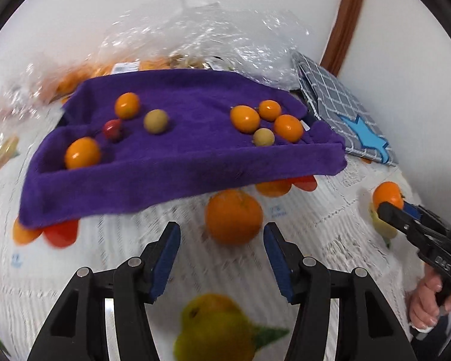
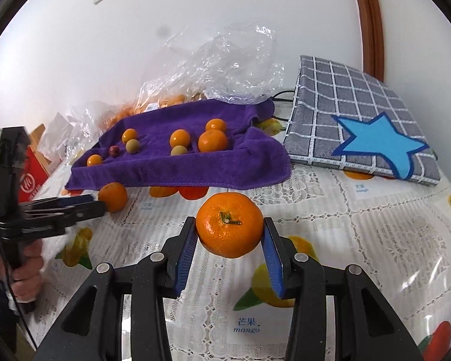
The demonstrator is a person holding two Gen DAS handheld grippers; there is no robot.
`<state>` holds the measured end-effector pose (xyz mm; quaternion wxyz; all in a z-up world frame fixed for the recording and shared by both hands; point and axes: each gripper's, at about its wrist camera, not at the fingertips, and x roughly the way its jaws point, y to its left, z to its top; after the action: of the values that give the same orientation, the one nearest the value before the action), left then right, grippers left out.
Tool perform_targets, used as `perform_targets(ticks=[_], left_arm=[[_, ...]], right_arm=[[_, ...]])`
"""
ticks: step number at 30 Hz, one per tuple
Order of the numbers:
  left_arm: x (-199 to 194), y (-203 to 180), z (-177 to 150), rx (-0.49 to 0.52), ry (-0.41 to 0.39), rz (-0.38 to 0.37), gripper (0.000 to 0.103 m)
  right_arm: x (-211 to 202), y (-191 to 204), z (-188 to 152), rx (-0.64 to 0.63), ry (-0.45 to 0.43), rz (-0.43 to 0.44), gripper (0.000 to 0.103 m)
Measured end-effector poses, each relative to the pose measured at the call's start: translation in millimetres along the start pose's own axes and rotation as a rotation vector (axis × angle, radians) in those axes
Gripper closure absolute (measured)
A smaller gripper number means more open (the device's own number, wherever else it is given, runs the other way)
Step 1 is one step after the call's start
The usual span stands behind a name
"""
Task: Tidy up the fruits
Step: 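Grasp a large orange with the left gripper while the right holds the mandarin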
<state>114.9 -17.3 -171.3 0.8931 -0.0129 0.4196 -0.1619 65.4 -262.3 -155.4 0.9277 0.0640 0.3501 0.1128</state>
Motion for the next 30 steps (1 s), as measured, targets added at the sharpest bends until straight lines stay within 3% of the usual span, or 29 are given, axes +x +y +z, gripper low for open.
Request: perform_targets(ticks=[3,5,7,15,20,30], left_arm=[[9,-7,4,0.013,0.008,0.026,0.049],[9,-9,6,0.016,0.005,0.009,0.063],[8,-7,6,0.013,0.003,-0.007,0.063],[-5,13,2,-0.082,-0.063,-0.189,0.063],[-14,24,0,-0.150,-0.123,-0.145,0.063],[-36,36,2,-0.175,-0.233,-0.096,0.063]], right_arm=[[4,-3,0,0.016,0.020,0.020,0.060],[4,-4,0,0.023,0.021,0.041,0.060],[5,-4,-1,0.025,0.022,0.058,0.060],[6,0,-1,0.011,0.026,0.069,0.060],[6,1,-1,0.004,0.023,0.064,0.060],[0,5,1,0.000,-0.015,0.059,0.060]])
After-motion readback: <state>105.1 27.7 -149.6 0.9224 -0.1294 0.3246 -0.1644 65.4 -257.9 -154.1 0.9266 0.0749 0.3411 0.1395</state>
